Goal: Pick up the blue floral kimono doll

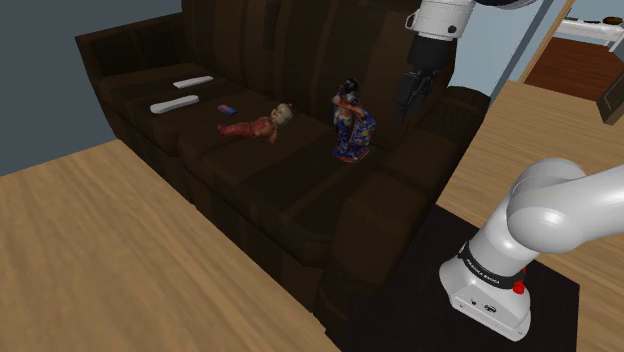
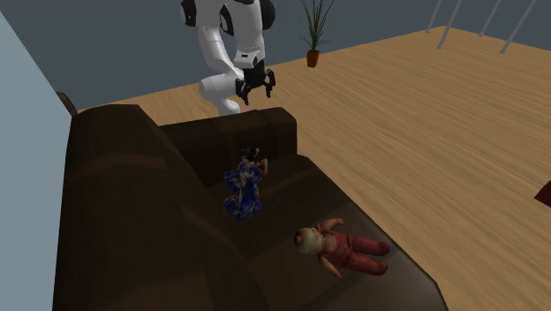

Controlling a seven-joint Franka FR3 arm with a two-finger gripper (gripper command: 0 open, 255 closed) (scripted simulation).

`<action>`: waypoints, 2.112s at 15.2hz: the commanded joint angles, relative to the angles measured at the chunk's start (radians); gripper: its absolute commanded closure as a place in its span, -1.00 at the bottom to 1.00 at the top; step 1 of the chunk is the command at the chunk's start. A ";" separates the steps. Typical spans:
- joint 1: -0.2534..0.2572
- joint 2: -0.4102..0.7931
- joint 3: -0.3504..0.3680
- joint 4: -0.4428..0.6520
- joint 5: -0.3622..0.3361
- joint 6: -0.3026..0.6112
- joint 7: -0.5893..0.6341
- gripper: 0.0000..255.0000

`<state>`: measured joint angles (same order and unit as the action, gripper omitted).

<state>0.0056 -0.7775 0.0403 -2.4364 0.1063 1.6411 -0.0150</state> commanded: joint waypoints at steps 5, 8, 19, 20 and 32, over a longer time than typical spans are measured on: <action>-0.009 0.119 -0.051 0.068 -0.062 0.063 -0.114 -1.00; -0.012 0.213 -0.085 0.132 -0.098 0.105 -0.195 -1.00; -0.012 0.579 -0.176 0.463 -0.159 0.200 -0.471 -1.00; -0.013 0.614 -0.181 0.501 -0.159 0.203 -0.495 -1.00; -0.016 0.691 -0.191 0.486 -0.159 0.307 -0.541 -1.00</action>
<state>-0.0098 -0.0884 -0.1506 -1.9476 -0.0528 1.9430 -0.5554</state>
